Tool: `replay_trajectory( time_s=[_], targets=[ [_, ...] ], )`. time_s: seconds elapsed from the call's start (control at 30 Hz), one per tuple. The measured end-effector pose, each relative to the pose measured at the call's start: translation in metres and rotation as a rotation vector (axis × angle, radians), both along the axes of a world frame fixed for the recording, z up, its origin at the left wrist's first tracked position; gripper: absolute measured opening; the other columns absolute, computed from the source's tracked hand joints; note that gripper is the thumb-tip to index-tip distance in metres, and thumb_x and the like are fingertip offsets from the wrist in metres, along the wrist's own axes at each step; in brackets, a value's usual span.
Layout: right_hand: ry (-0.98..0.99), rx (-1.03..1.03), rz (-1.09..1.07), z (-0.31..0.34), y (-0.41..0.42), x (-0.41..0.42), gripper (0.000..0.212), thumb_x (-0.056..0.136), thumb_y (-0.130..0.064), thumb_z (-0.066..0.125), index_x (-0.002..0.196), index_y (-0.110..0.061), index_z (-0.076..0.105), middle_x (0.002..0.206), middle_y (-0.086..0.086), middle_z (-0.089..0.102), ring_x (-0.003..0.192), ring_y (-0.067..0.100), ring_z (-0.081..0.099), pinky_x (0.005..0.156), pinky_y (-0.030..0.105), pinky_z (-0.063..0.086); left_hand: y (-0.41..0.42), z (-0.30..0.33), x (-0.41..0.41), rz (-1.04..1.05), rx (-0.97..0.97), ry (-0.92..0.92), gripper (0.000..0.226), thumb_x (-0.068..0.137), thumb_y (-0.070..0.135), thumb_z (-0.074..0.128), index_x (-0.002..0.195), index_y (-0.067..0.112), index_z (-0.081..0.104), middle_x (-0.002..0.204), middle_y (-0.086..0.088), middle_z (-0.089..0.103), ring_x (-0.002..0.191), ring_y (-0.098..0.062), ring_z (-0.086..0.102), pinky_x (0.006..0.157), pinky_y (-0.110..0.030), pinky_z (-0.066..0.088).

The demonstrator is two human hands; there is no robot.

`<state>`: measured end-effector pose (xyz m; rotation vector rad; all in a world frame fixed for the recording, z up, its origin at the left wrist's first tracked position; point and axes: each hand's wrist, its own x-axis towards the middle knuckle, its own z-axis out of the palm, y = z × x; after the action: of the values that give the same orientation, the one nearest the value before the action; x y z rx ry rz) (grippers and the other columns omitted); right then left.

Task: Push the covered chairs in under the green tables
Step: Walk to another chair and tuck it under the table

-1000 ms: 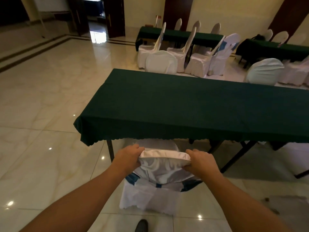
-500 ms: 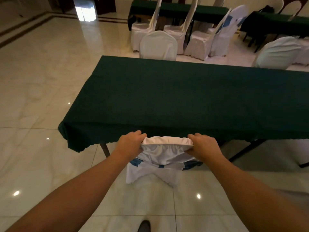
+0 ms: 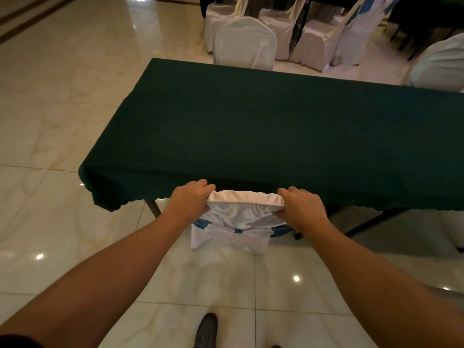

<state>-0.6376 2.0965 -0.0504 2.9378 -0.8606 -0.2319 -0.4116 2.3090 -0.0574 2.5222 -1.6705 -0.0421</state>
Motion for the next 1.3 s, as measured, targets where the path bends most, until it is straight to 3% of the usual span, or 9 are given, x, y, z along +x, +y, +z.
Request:
replay_trajectory(
  time_s=[0.2,0.5,0.83,0.97,1.07,1.17,1.23,1.3],
  targets=[
    [-0.022,-0.007,0.011,0.002,-0.006,0.006,0.045,0.085,-0.057,0.071,0.118,-0.031,0.055,0.098,-0.004,0.060,0.074,0.014,0.044,0.057,0.030,0.034,-0.009,0.003,0.004,0.014,0.016,-0.019,0.038,0.073,0.031,0.084,0.100,0.022,0.060,0.087,0.002,0.054,0.069,-0.014,0.047,0.053,-0.028,0.038],
    [-0.048,0.015,-0.022,0.009,-0.011,0.017,0.047,0.085,-0.058,0.071,0.119,-0.031,0.053,0.100,-0.003,0.060,0.076,0.014,0.048,0.061,0.030,0.039,-0.017,0.012,0.015,-0.006,0.000,-0.043,0.039,0.069,0.033,0.088,0.094,0.023,0.060,0.078,0.009,0.042,0.063,-0.011,0.043,0.049,-0.024,0.028],
    [-0.050,0.031,0.024,-0.006,0.006,0.001,0.043,0.082,-0.053,0.075,0.112,-0.029,0.054,0.091,-0.004,0.056,0.071,0.015,0.045,0.057,0.029,0.033,0.001,-0.009,0.006,-0.010,0.014,-0.015,0.046,0.062,0.039,0.092,0.094,0.026,0.062,0.078,0.007,0.054,0.062,-0.006,0.040,0.048,-0.020,0.033],
    [-0.063,0.044,0.010,-0.014,0.014,-0.006,0.042,0.082,-0.052,0.076,0.109,-0.029,0.052,0.089,-0.007,0.053,0.071,0.013,0.044,0.057,0.027,0.033,0.012,-0.018,0.000,-0.012,-0.063,-0.008,0.050,0.053,0.034,0.097,0.082,0.025,0.057,0.070,0.011,0.039,0.056,-0.006,0.036,0.045,-0.014,0.020],
    [-0.084,0.071,-0.006,-0.013,0.014,-0.007,0.047,0.081,-0.052,0.077,0.112,-0.029,0.051,0.095,-0.006,0.059,0.075,0.012,0.045,0.057,0.027,0.036,0.011,-0.019,0.001,0.018,-0.036,0.016,0.049,0.059,0.039,0.094,0.085,0.028,0.054,0.072,0.014,0.039,0.057,-0.006,0.040,0.046,-0.017,0.030],
    [-0.074,0.158,-0.021,-0.010,0.013,-0.007,0.058,0.078,-0.052,0.079,0.121,-0.031,0.046,0.111,-0.003,0.058,0.093,0.016,0.052,0.067,0.029,0.043,0.011,-0.016,0.005,0.059,0.078,0.084,0.047,0.071,0.048,0.084,0.094,0.035,0.045,0.083,0.013,0.050,0.070,-0.007,0.050,0.058,-0.021,0.039],
    [-0.076,0.227,-0.010,-0.006,0.012,-0.007,0.074,0.073,-0.058,0.081,0.131,-0.033,0.041,0.127,-0.002,0.055,0.116,0.021,0.049,0.085,0.038,0.048,0.012,-0.009,0.008,0.075,0.139,0.168,0.050,0.071,0.051,0.082,0.099,0.040,0.042,0.092,0.015,0.053,0.077,-0.007,0.050,0.058,-0.019,0.038],
    [-0.056,0.263,0.014,0.002,0.010,-0.006,0.095,0.070,-0.076,0.071,0.147,-0.035,0.032,0.152,0.000,0.041,0.141,0.028,0.031,0.111,0.051,0.033,0.013,0.003,0.007,0.097,0.139,0.248,0.062,0.067,0.058,0.082,0.114,0.042,0.045,0.109,0.013,0.057,0.086,-0.007,0.050,0.056,-0.017,0.042]
  ],
)
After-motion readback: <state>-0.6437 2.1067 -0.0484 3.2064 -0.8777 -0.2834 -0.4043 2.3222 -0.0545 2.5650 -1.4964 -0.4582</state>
